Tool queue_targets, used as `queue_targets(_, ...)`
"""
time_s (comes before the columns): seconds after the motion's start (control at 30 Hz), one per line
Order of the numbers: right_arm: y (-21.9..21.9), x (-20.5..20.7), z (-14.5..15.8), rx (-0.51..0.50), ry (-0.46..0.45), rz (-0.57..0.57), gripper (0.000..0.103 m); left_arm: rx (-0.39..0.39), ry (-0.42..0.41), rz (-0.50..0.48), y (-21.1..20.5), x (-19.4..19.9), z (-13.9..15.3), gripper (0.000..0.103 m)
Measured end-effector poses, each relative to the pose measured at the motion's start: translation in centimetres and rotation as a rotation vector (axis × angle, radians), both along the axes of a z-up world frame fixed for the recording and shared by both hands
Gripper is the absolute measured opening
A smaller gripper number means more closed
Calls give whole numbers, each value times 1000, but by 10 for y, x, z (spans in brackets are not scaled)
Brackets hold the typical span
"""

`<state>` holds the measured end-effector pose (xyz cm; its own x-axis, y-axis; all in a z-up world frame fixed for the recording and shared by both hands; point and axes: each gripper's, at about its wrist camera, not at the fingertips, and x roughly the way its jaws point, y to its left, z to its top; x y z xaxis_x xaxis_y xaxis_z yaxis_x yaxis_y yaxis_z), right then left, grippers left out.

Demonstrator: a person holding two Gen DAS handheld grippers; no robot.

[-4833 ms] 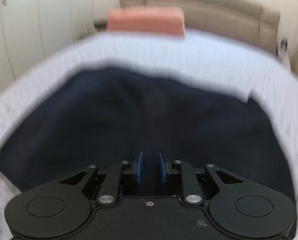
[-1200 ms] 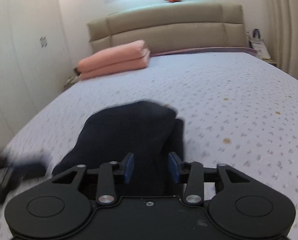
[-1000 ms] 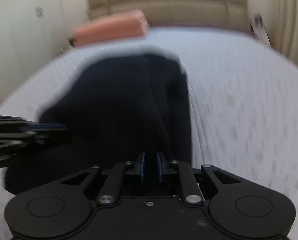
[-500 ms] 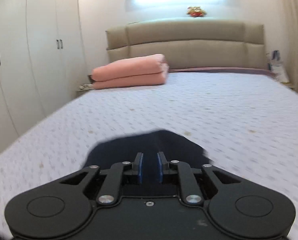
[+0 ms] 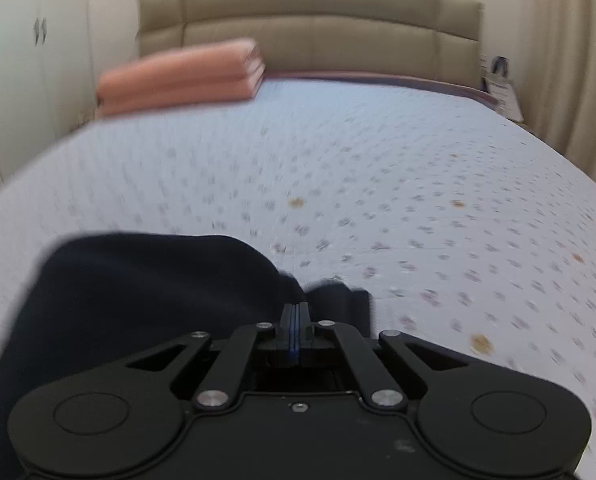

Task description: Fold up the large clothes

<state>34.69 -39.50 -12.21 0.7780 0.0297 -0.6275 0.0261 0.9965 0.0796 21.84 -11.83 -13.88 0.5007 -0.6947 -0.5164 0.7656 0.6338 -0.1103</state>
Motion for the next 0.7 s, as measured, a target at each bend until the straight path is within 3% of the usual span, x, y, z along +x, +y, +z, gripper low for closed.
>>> queue_targets(0.03,0,-20,11,11,-22,23,8,-23,-18,14,3,2,10,9)
queue_targets(0.17,13,-79,20,-2,-8,109,9,-120,-23,122,5,31,35,10)
queue_targets(0.3,20,-101,-16,-56,107,123,9,-65,77,177,-9,64,10,10)
queue_targets(0.43,1,-135,-43,15,143,87,8,-110,78,181,9,49,3,10)
queue_targets(0.6,-10,-169,-32,29,151,95,9,-168,134,198,41,39,10,11)
queue_targets(0.63,-11,-170,-27,26,156,97,12,-168,135,212,44,39,12,12)
queue_targets(0.67,-13,-170,-21,21,154,92,32,-165,129,231,48,39,15,14)
queue_targets(0.7,-15,-171,-15,16,141,80,46,-163,121,251,52,41,19,17)
